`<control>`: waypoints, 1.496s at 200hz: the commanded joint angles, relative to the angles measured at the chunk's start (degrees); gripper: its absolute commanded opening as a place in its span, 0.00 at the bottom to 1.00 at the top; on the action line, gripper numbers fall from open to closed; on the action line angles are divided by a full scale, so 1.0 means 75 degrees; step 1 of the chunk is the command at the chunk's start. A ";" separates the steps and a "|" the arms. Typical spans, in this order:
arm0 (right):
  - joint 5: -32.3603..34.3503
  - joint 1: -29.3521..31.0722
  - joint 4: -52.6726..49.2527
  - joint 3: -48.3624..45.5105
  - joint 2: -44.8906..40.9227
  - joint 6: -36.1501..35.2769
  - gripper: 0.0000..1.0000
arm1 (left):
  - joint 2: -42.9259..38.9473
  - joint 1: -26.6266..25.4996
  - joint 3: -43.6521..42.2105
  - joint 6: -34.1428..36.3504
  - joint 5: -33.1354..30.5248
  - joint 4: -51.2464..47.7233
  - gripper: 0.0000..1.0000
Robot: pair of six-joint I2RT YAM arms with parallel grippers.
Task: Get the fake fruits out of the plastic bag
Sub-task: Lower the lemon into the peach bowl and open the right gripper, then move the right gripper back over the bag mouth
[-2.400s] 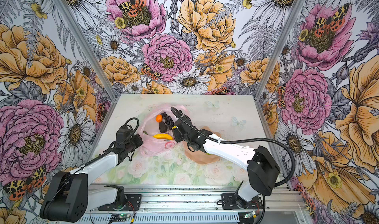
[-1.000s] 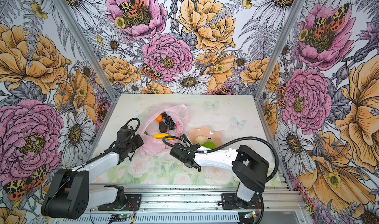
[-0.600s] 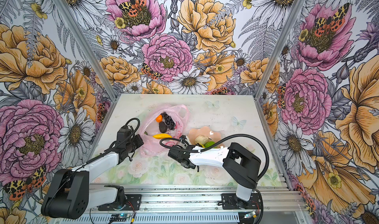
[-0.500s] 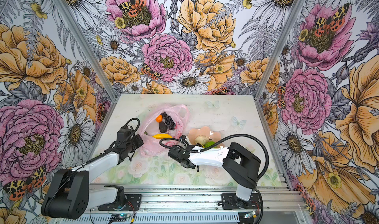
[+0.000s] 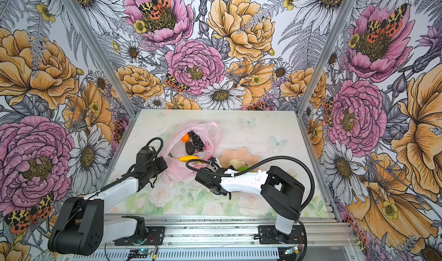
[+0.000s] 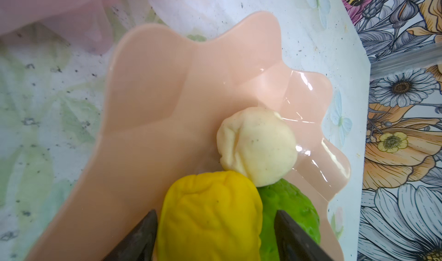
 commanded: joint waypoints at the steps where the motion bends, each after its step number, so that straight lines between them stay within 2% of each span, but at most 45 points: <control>1: -0.0264 -0.0058 0.0089 0.0215 -0.0406 -0.0046 0.79 | -0.0085 -0.0017 0.0162 0.0142 0.0108 0.0127 0.00; 101: -0.1059 -0.0338 0.0293 0.0497 -0.1302 0.0087 0.80 | 0.0007 -0.0067 0.0194 0.0147 0.0218 0.0171 0.00; 139: -0.1531 -0.0434 0.1048 0.0814 -0.1354 0.0502 0.78 | 0.0064 -0.0506 0.0386 0.0331 -0.0012 0.0042 0.00; 214: -0.2893 -0.0818 0.1754 0.3197 0.0820 0.0844 0.75 | 0.0374 -0.0557 0.0520 0.0262 0.0125 -0.0003 0.00; 299: -0.3512 -0.1174 0.1813 0.5333 0.3057 0.0942 0.74 | 0.0432 -0.0406 0.0507 0.0146 0.0348 -0.0006 0.00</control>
